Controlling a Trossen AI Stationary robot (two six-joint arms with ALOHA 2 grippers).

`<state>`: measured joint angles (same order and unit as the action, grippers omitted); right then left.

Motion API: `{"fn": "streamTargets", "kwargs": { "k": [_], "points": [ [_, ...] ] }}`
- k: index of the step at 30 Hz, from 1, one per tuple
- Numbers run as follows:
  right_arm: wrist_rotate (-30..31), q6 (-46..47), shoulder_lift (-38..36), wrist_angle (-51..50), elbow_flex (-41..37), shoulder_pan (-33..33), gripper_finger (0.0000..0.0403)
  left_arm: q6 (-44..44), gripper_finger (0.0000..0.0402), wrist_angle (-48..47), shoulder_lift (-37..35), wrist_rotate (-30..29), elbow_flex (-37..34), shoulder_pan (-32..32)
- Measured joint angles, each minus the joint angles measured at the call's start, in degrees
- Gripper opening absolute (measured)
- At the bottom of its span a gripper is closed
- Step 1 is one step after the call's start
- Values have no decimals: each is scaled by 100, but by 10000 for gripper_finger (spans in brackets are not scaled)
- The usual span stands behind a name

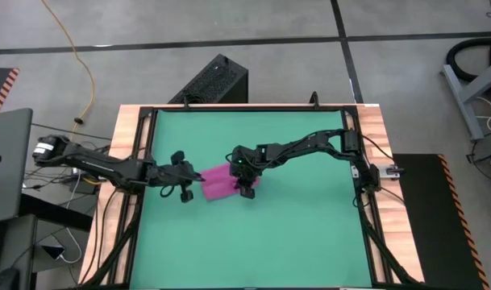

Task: Roll towel into tight, uniform cylinder
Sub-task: Roll the pink towel

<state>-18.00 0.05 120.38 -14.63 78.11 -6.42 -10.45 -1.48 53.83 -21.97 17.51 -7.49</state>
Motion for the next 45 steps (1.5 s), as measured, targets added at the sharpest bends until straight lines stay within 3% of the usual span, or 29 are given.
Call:
{"fn": "streamTargets", "kwargs": {
  "k": [5, 8, 12, 21, 27, 36, 45],
  "points": [
    [-4, 0, 0, 13, 0, 0, 18, -52, 0, 1141, 409, 246, -490, 61],
    [-4, 1, 0, 24, -2, 0, 18, -286, 0, 1552, 757, 621, -535, 32],
    [-2, 1, 0, 33, -2, 0, 18, -418, 0, 2145, 1445, 675, -531, -52],
    [0, 4, 0, 41, -2, 0, 18, -1119, 0, 2384, 2469, 1543, -56, -349],
    [-2, 4, 0, 48, -2, 0, 18, -1321, 0, 2560, 2677, 1810, 171, -577],
    [0, -4, -2, 94, -2, 0, 20, -1415, 0, 2501, 2683, 1545, -74, -577],
    [15, -35, -36, 142, -7, -44, 50, -1178, 0, 2450, 2683, 1522, -80, -577]
  ]
}}
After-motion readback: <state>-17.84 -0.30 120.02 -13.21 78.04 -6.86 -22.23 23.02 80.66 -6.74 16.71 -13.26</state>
